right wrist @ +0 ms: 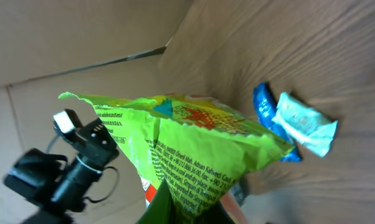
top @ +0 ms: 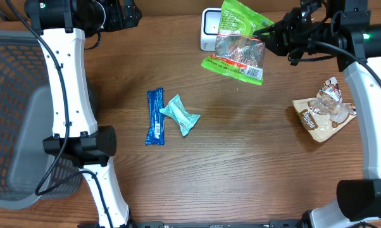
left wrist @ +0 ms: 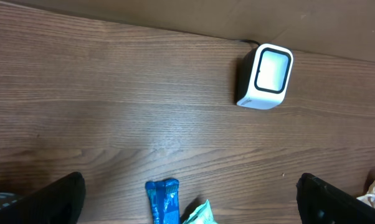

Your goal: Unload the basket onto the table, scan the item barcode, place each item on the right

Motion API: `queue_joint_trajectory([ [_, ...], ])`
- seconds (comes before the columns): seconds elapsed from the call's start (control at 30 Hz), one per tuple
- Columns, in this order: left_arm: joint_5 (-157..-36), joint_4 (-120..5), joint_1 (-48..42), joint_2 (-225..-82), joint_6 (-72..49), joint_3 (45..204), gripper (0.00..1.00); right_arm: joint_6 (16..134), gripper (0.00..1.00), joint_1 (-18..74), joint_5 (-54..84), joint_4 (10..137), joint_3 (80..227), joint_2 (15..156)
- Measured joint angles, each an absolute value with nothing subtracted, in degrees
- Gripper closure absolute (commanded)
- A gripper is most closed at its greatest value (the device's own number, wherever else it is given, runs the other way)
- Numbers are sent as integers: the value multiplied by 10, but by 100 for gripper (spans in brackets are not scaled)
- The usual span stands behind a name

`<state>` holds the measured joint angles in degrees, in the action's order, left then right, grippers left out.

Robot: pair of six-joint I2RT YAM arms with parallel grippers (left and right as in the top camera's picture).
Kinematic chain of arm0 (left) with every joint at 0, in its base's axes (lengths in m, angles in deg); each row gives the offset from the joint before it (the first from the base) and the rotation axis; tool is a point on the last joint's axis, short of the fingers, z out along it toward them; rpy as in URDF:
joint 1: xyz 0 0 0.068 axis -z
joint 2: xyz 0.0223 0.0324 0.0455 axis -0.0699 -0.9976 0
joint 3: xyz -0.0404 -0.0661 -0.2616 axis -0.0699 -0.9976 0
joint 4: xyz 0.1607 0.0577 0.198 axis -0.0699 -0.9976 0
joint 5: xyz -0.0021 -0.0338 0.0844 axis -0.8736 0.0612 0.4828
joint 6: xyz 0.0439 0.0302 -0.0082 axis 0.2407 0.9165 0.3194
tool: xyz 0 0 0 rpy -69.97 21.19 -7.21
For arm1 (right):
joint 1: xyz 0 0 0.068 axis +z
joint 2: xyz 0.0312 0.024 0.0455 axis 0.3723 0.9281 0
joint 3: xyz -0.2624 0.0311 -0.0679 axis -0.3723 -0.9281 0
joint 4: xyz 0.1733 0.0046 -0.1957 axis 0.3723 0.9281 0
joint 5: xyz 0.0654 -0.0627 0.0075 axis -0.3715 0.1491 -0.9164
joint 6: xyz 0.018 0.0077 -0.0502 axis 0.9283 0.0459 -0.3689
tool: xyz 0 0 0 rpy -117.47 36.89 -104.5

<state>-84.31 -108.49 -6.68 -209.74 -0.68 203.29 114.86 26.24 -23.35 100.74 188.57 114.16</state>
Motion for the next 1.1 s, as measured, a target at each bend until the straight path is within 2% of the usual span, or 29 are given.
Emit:
queue_joint_trajectory([
  [0.17, -843, -1085, -67, -2097, -7, 2033, 0, 1177, 96, 264, -217, 1003, 1886, 1142],
  [0.33, -843, -1085, -67, -2097, -7, 2033, 0, 1145, 96, 279, -130, 984, 1886, 1142],
  [0.8, -843, -1085, -67, -2097, -7, 2033, 0, 858, 96, 411, 146, 960, 1886, 1145],
  [1.1, -843, -1085, -67, -2097, -7, 2033, 0, 801, 96, 419, 224, 1002, 1886, 1216],
])
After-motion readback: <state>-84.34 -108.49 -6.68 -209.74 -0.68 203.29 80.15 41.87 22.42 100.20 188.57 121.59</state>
